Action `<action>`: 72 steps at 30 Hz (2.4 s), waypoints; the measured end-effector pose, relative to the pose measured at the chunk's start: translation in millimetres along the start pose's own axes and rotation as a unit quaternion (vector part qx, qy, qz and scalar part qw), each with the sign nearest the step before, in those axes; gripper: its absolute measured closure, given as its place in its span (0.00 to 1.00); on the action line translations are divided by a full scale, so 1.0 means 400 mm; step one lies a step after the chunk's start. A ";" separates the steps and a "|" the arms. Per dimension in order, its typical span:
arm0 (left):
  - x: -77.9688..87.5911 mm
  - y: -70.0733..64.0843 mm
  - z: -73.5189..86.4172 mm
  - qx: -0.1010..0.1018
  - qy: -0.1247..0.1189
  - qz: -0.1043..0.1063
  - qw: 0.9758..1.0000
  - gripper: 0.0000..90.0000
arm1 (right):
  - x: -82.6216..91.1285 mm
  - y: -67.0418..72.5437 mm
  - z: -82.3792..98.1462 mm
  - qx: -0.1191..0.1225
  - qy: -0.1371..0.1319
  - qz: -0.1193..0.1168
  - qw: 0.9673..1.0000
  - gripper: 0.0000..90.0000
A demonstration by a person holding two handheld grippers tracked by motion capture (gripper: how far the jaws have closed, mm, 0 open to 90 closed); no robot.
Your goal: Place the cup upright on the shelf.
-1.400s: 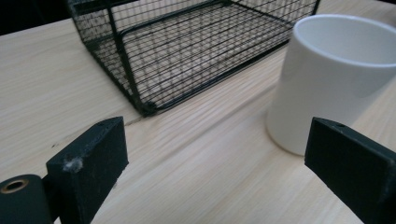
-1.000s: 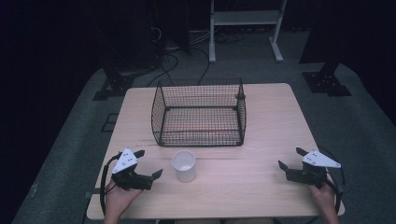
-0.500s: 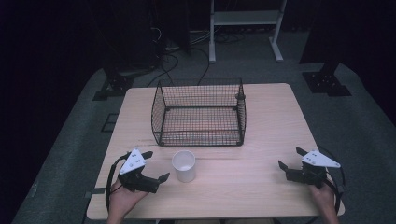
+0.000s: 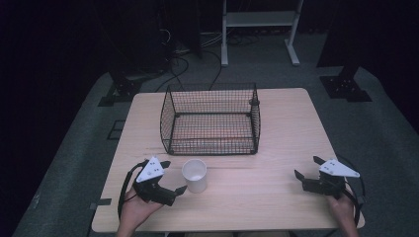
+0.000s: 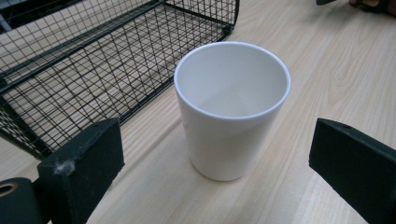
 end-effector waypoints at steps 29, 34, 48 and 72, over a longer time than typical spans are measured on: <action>-0.120 -0.002 -0.011 0.006 0.075 0.031 0.997 0.03 | 0.000 0.004 0.000 0.008 0.000 0.001 1.000 0.15; -0.142 0.004 -0.017 0.003 0.088 0.034 0.996 0.04 | 0.000 0.005 0.000 0.009 0.000 0.000 1.000 0.15; -0.163 0.017 -0.027 0.005 0.116 0.048 0.992 0.23 | 0.000 0.006 0.000 0.013 0.000 -0.001 1.000 0.15; -0.137 0.001 -0.106 -0.023 0.108 0.053 0.992 0.23 | 0.001 0.005 -0.001 0.008 -0.003 -0.001 1.000 0.15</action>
Point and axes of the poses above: each handheld gripper's, and its own axes: x roughly backward along the jaws, z roughly out of its underside, y roughly to its left, the point moved 5 cm from there along -x, roughly forward along the jaws, and after that the axes turned 11 degrees about z, right-handed, at the moved point
